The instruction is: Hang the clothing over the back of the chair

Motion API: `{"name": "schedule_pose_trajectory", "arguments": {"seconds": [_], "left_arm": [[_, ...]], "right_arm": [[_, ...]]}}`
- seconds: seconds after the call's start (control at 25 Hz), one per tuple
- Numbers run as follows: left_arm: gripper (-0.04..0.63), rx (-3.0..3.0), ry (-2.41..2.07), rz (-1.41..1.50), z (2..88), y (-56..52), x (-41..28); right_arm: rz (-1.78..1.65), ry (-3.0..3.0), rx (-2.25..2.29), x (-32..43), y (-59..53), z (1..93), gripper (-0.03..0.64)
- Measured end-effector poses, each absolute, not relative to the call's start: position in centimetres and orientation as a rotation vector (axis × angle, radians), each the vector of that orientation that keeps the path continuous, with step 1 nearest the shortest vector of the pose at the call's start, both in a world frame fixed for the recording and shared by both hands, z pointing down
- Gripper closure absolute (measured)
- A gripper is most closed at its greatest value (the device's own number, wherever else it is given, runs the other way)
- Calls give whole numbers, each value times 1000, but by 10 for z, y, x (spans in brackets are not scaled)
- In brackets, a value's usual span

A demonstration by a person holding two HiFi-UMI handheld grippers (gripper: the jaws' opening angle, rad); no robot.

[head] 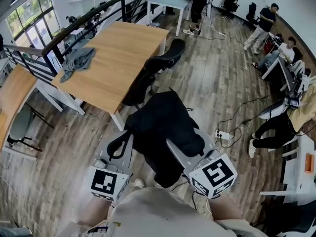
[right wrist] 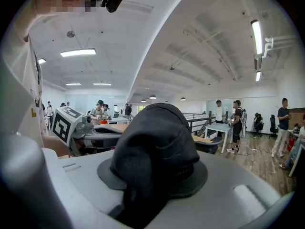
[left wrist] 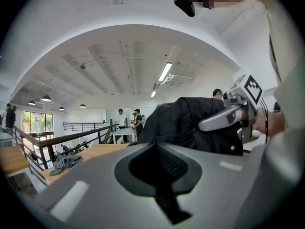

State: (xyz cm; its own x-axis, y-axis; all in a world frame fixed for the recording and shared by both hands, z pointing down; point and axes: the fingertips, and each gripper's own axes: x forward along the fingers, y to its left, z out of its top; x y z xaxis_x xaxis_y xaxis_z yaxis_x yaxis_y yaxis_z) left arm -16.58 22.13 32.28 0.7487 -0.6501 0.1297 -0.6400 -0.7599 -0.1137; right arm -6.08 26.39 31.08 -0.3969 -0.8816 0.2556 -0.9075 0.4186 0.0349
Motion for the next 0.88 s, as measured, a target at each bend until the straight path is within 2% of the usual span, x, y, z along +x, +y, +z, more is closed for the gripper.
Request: {"name": "schedule_pose_trajectory", "arguments": {"seconds": [0.88], "left_arm": [[595,-2799,1225,-283,330,258,-138]], "right_arm": [[119,-2516,1455,-25,290,322,453]]}}
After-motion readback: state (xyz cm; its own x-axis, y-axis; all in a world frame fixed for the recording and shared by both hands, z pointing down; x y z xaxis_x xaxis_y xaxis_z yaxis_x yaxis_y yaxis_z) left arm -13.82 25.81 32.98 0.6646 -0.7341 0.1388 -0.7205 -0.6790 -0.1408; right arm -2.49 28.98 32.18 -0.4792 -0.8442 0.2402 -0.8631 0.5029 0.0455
